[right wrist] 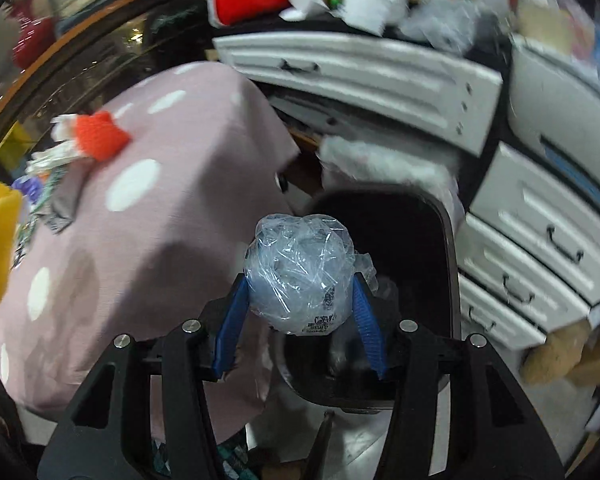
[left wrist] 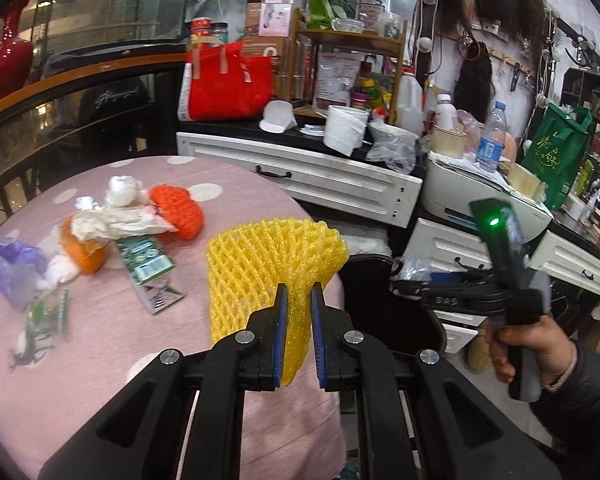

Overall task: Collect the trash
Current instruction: 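Carry the clear plastic ball with the right tool over the black bin, then open the right tool to drop the plastic ball into the bin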

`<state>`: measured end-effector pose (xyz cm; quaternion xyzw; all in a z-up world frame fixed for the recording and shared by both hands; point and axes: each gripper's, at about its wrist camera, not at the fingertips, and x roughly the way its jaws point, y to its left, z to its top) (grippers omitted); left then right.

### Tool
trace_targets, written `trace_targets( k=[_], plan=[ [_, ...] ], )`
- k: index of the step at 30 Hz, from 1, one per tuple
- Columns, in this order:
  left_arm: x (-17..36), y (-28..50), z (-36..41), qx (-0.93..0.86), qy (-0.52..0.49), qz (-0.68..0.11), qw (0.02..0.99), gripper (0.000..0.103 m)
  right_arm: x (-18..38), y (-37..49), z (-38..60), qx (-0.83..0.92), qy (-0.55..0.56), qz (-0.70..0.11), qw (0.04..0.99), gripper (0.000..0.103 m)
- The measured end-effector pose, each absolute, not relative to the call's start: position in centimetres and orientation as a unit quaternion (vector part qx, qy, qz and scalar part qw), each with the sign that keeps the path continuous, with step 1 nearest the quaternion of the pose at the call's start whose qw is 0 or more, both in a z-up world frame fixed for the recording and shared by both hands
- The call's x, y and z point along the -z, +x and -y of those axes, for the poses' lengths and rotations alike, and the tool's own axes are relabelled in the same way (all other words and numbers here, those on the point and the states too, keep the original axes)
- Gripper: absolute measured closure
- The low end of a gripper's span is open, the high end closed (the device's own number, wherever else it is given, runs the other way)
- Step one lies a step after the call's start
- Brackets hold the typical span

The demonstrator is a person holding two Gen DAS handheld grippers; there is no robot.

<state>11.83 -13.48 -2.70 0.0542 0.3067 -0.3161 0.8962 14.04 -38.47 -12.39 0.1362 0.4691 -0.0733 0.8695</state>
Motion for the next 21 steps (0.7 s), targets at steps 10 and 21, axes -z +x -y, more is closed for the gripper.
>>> trace_targets(
  k=[10, 21],
  plan=[
    [3.8, 12.4, 16.8, 0.334, 0.067, -0.320, 0.884, 0.091, 20.6, 16.4, 42.2, 0.115, 0.165, -0.536, 0.820, 0.051],
    [4.5, 12.4, 20.0, 0.361, 0.079, -0.328, 0.870, 0.091, 25.5, 17.3, 43.3, 0.135, 0.167, -0.571, 0.792, 0.039]
  ],
)
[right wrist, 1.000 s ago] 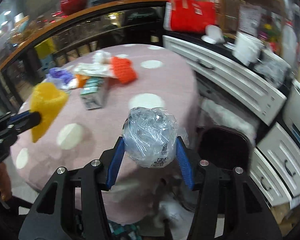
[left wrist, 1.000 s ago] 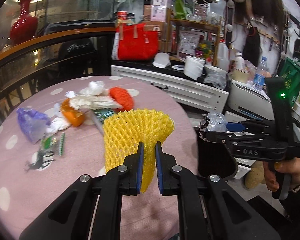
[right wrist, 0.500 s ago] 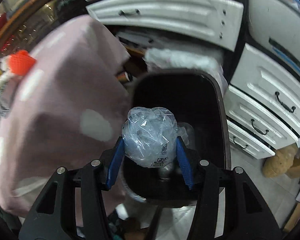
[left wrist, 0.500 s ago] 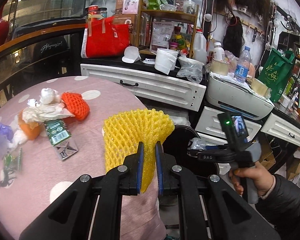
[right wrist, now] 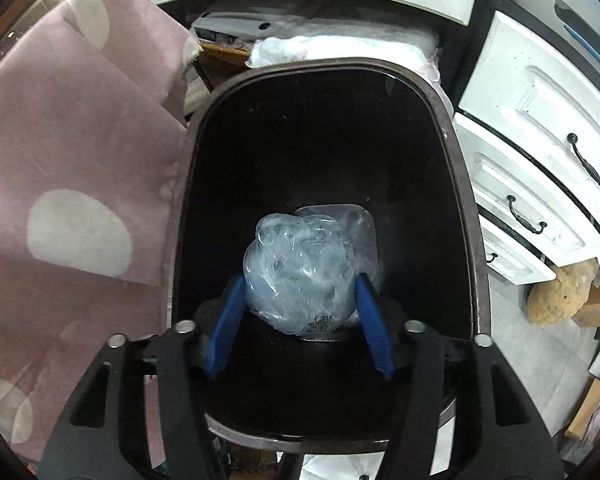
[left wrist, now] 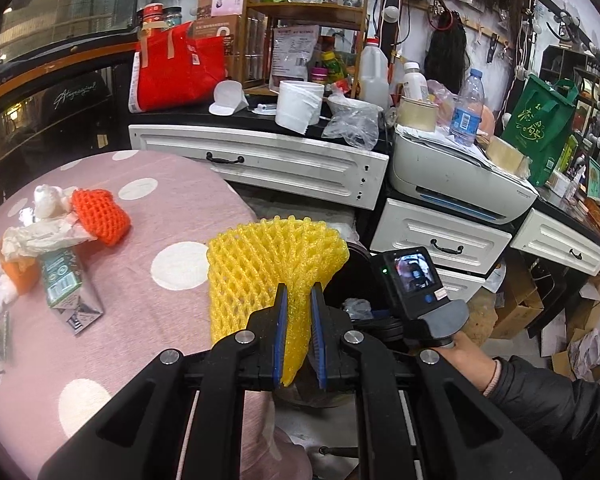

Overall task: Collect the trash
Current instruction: 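Open the right tool to drop the plastic ball into the bin, then move the left tool over the bin and release the yellow foam net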

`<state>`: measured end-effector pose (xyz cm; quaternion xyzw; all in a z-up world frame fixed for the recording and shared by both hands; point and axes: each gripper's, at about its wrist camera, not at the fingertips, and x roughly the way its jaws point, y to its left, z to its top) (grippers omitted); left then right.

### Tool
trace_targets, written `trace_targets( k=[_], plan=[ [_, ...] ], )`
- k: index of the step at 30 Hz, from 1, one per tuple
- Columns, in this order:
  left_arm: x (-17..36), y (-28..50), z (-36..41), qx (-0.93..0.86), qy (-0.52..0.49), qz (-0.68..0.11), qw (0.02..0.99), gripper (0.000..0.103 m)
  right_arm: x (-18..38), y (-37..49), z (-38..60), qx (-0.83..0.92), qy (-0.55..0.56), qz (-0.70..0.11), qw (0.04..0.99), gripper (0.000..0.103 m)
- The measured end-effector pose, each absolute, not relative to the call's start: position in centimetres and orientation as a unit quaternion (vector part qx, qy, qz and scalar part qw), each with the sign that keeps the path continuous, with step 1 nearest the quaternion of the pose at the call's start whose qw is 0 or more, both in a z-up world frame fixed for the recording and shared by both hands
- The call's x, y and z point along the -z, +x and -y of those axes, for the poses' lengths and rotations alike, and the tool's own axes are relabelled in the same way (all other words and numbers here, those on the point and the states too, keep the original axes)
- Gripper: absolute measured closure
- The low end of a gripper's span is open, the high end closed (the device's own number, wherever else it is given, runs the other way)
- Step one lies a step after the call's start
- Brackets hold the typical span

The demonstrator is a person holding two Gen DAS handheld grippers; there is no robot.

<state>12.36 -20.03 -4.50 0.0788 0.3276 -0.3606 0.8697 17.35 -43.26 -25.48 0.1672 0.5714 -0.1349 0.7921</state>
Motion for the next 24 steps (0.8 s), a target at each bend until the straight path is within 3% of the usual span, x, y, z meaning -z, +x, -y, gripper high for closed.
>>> trace_targets(
  k=[3, 24],
  plan=[
    [4.8, 12.4, 20.7, 0.367, 0.080, -0.331, 0.866, 0.091, 25.6, 17.0, 43.3, 0.142, 0.161, -0.569, 0.794, 0.028],
    [7.7, 12.4, 27.8, 0.432, 0.102, -0.342, 0.828, 0.091, 14.2, 9.7, 46.6, 0.240, 0.155, -0.442, 0.850, 0.020]
  ],
)
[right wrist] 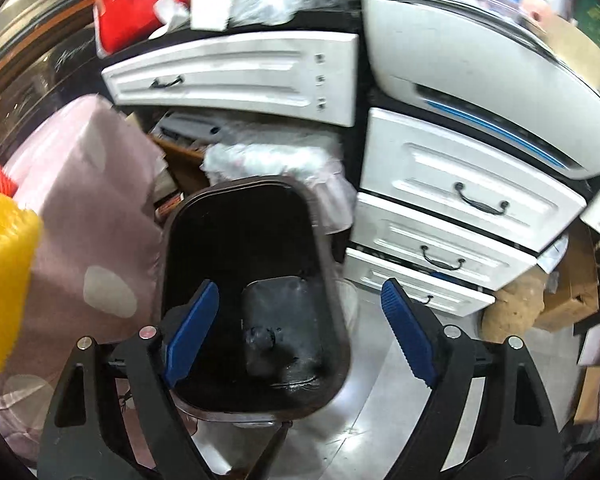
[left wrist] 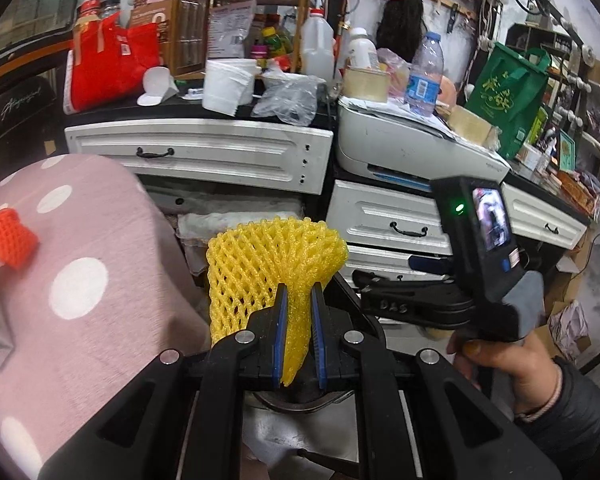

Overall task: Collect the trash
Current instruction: 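Move the left tool over the bin and release the yellow foam net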

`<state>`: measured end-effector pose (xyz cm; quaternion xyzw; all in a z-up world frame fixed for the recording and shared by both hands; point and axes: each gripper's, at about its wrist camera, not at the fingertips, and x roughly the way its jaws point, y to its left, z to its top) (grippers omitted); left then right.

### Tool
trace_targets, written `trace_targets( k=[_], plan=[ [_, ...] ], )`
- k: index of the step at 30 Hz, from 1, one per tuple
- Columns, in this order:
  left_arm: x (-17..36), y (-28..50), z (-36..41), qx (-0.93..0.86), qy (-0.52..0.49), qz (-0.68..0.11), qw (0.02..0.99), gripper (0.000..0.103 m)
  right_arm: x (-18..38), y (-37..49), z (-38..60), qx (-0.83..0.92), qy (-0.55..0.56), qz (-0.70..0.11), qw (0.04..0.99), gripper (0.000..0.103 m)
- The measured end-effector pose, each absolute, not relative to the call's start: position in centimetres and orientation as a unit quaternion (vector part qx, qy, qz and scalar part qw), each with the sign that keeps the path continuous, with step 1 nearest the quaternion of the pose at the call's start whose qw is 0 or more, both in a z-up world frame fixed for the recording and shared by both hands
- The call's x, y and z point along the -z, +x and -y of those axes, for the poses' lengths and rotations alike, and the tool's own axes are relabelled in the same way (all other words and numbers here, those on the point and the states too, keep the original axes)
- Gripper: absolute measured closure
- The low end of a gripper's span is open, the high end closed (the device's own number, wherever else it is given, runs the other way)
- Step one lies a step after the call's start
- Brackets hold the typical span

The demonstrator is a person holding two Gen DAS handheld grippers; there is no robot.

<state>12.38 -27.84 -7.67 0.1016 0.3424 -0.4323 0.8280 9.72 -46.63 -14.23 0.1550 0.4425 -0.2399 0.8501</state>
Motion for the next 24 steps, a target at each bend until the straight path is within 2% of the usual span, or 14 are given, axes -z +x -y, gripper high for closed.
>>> trace_targets(
  k=[20, 22, 23, 24],
  plan=[
    [16.6, 14.1, 36.4, 0.415, 0.197, -0.412, 0.787, 0.091, 14.4, 5.9, 50.7, 0.283, 0.208, -0.428, 0.833, 0.020],
    [17.1, 14.2, 36.8, 0.416, 0.201, -0.413, 0.785, 0.086, 14.5, 6.0, 50.7, 0.284, 0.208, -0.428, 0.833, 0.020],
    [17.3, 14.2, 36.9, 0.417, 0.201, -0.416, 0.783, 0.076, 14.5, 6.0, 50.7, 0.283, 0.208, -0.428, 0.833, 0.020],
    [17.4, 14.2, 37.0, 0.418, 0.199, -0.418, 0.781, 0.052, 14.5, 5.9, 50.7, 0.283, 0.209, -0.427, 0.833, 0.020]
  ],
)
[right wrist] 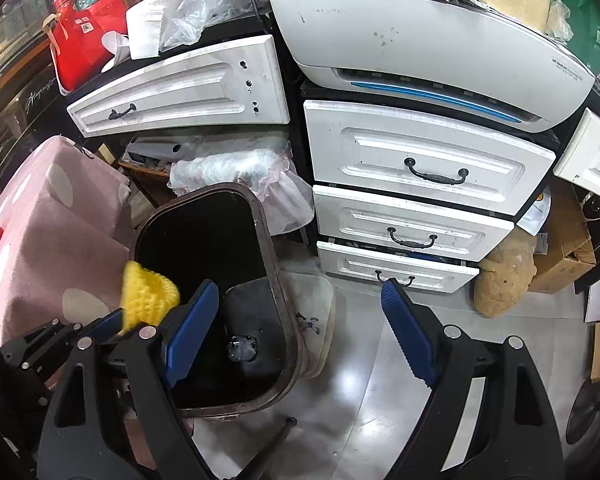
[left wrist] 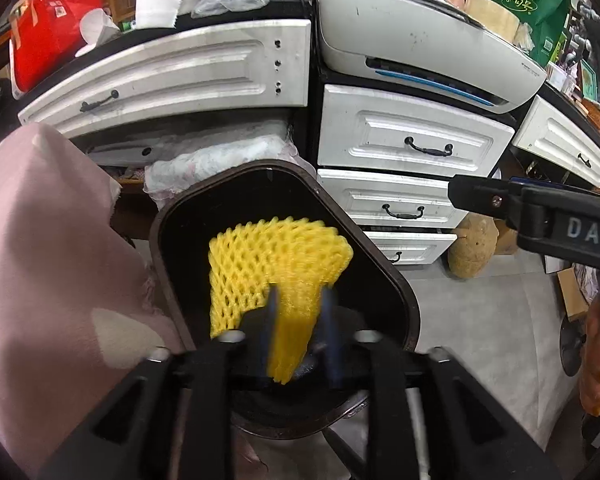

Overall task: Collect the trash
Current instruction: 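Move the left tool over the bin and release the yellow foam net, then return both tools to the table and grasp the green-white wrapper with the left tool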

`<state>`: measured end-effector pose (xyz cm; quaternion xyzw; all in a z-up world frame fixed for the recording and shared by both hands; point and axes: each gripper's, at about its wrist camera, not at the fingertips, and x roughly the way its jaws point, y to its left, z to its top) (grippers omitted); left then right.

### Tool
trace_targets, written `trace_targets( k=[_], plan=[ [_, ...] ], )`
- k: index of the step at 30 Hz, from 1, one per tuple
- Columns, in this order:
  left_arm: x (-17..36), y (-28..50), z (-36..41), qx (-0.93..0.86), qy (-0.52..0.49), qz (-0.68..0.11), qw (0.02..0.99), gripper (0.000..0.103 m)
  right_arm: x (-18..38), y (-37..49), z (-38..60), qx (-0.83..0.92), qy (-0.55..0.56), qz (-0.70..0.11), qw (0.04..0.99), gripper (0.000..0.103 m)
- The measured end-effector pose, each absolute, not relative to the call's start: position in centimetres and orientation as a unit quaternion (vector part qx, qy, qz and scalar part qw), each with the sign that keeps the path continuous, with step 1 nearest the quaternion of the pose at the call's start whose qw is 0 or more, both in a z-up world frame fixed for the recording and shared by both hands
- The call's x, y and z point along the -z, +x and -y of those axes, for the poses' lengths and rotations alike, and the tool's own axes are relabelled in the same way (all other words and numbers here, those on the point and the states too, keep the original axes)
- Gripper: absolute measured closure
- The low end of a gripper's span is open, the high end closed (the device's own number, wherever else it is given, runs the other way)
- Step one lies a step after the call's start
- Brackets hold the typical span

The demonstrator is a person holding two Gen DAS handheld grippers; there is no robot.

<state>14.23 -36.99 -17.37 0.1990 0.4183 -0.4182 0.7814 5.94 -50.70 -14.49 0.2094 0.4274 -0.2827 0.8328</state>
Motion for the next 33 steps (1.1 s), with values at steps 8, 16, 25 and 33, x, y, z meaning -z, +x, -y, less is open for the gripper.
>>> trace_targets(
  k=[8, 16, 25, 33],
  plan=[
    [16.5, 12.5, 36.4, 0.444, 0.181, -0.388, 0.787, 0.006, 13.9, 5.3, 51.2, 0.289, 0.212, -0.413, 0.837, 0.015],
    [14.4, 10.0, 34.4, 0.461, 0.168, -0.361, 0.793, 0.006, 13.2, 5.4, 50.8, 0.281, 0.208, -0.405, 0.845, 0.012],
    [10.7, 6.7, 31.2, 0.459, 0.188, -0.301, 0.814, 0.006, 11.6, 6.4, 48.3, 0.237, 0.196, -0.392, 0.867, 0.011],
    [6.7, 5.6, 26.2, 0.442, 0.173, -0.263, 0.840, 0.006, 9.1, 8.1, 43.6, 0.184, 0.159, -0.384, 0.891, 0.009]
  ],
)
